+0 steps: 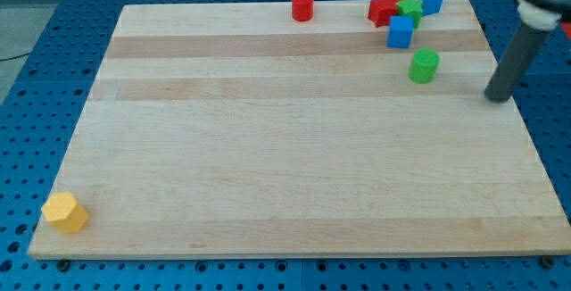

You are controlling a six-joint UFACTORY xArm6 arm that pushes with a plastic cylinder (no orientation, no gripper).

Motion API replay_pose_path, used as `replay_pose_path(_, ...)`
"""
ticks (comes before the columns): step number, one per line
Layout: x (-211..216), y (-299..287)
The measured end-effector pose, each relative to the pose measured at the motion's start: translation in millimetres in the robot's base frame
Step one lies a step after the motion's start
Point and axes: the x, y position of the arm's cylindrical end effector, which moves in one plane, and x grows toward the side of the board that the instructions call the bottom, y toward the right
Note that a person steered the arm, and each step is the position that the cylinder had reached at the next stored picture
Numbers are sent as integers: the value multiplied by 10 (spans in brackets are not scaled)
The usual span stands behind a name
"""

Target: Push the blue triangle left a bit

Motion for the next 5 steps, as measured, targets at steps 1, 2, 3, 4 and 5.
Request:
replay_pose_path(1,-891,-81)
replay_pose_path(2,-1506,-244)
replay_pose_path(3,-1756,-263)
replay_pose_path(4,-1891,-457)
replay_pose_path(5,-1891,-458)
